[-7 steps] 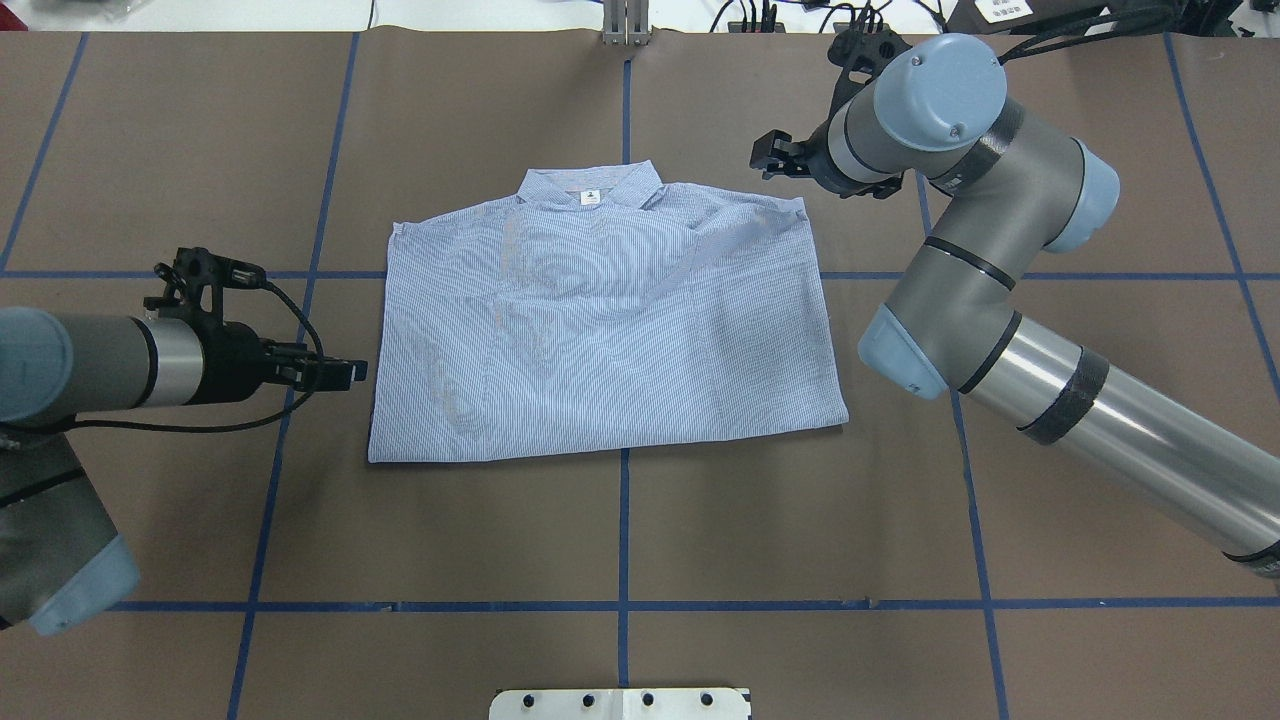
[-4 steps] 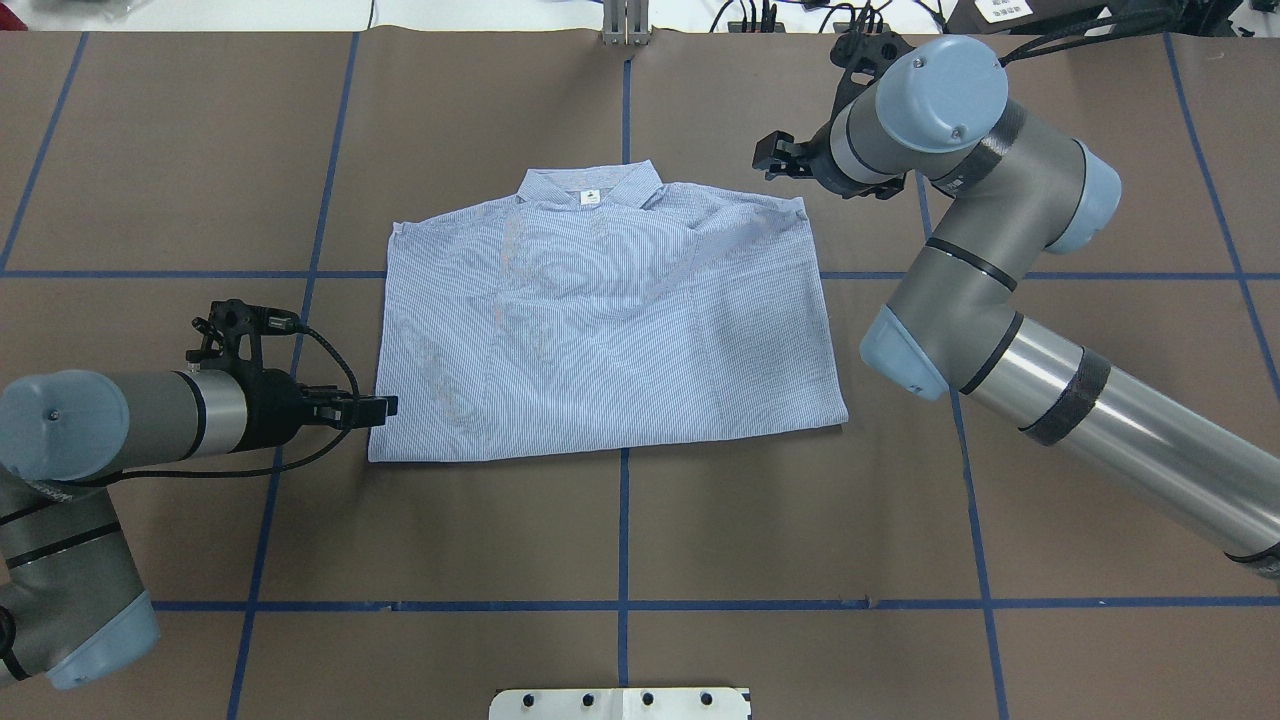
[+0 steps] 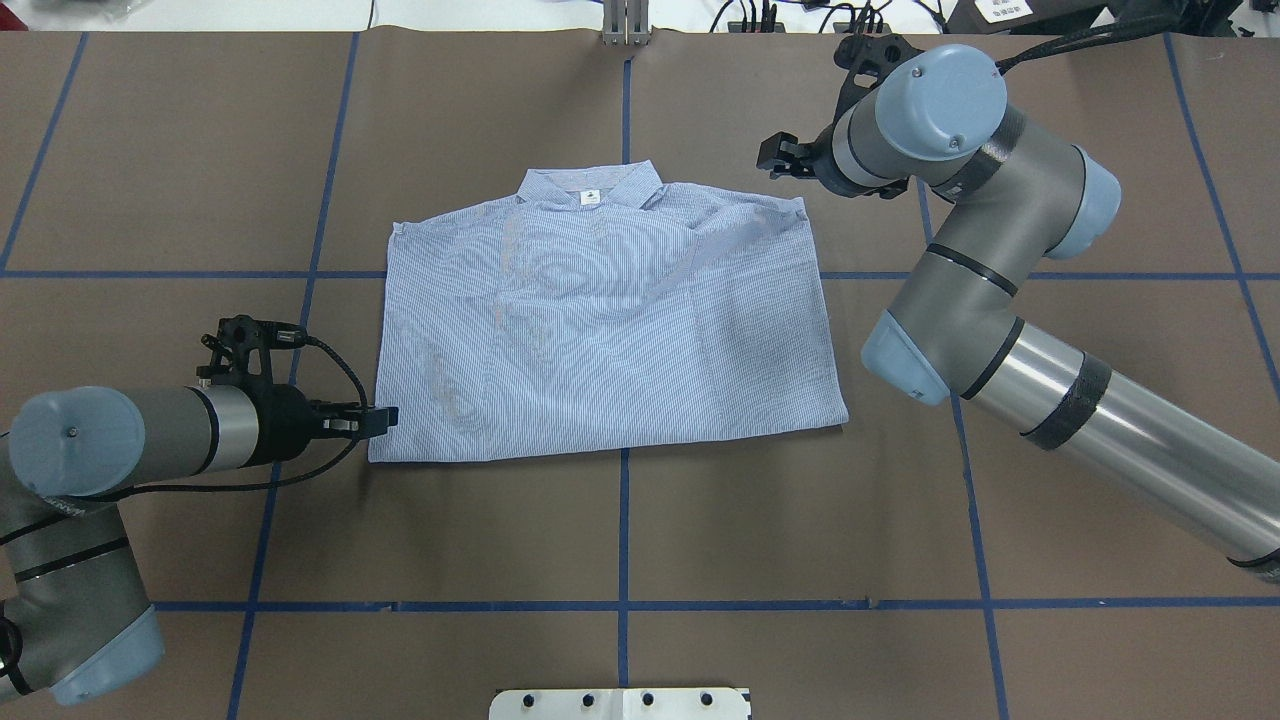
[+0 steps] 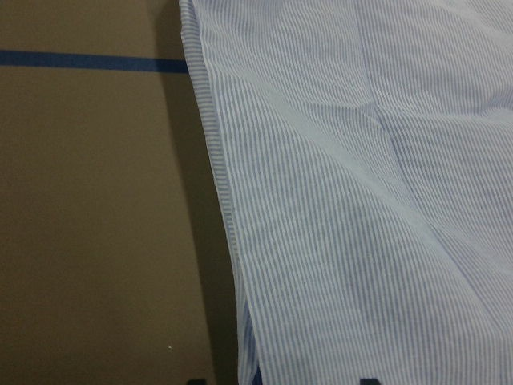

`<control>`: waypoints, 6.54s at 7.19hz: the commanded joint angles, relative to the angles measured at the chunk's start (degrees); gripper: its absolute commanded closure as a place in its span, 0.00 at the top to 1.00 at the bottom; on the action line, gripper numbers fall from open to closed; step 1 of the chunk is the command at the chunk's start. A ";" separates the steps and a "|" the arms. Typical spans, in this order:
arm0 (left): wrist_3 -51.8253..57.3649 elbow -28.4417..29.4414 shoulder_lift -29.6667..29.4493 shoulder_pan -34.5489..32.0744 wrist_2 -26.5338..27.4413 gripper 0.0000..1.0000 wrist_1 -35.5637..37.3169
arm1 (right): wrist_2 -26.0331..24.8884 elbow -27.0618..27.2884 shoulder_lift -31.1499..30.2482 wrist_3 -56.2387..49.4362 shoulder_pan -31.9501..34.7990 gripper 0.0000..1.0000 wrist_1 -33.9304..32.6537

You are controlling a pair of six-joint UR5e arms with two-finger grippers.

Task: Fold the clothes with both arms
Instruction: 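Lower the left gripper to the folded shirt's near side edge and grasp it, then drag the shirt edge with the left gripper away from the robot, then move the right gripper to the shirt's collar corner and grasp it, then release the far edge and lower the left gripper to the shirt's near corner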

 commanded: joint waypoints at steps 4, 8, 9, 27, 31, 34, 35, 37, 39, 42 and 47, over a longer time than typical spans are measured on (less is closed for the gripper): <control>-0.04 -0.29 0.04 3.26 0.05 0.56 -0.06 | -0.21 0.03 -0.15 0.24 -0.12 1.00 0.03; -0.04 -0.55 0.13 3.36 -0.04 0.07 -0.15 | -0.21 -0.06 -0.23 -0.11 -0.12 1.00 0.03; -0.04 -0.99 0.65 3.18 0.05 0.00 -0.24 | -0.13 -0.06 -0.15 -0.11 -0.12 1.00 0.03; 29.05 39.64 -34.51 -26.79 -2.55 1.00 -0.43 | -2.67 1.96 1.51 9.69 -4.33 1.00 -0.76; 29.05 26.18 -23.08 -28.11 -6.81 1.00 -0.59 | -13.19 3.36 2.93 31.76 -16.00 1.00 -3.72; 29.05 26.17 -22.73 -28.11 -6.81 1.00 -0.59 | -20.33 3.37 4.33 34.84 -22.69 1.00 -10.07; 29.05 26.08 -22.55 -28.11 -6.90 1.00 -0.68 | -21.56 3.37 3.90 34.96 -23.76 1.00 -10.07; 29.05 26.17 -22.46 -28.02 -6.98 1.00 -0.77 | -23.32 3.11 3.37 34.35 -24.64 1.00 -11.12; 29.05 26.08 -22.29 -28.02 -7.16 1.00 -0.94 | -23.85 2.84 3.46 34.17 -24.73 1.00 -11.48; 29.13 25.99 -21.59 -28.02 -7.07 1.00 -1.20 | -25.70 2.41 4.16 32.59 -25.43 0.81 -11.31; 29.05 25.82 -21.49 -28.02 -7.07 1.00 -1.38 | -26.58 2.05 4.33 32.24 -26.14 0.56 -11.30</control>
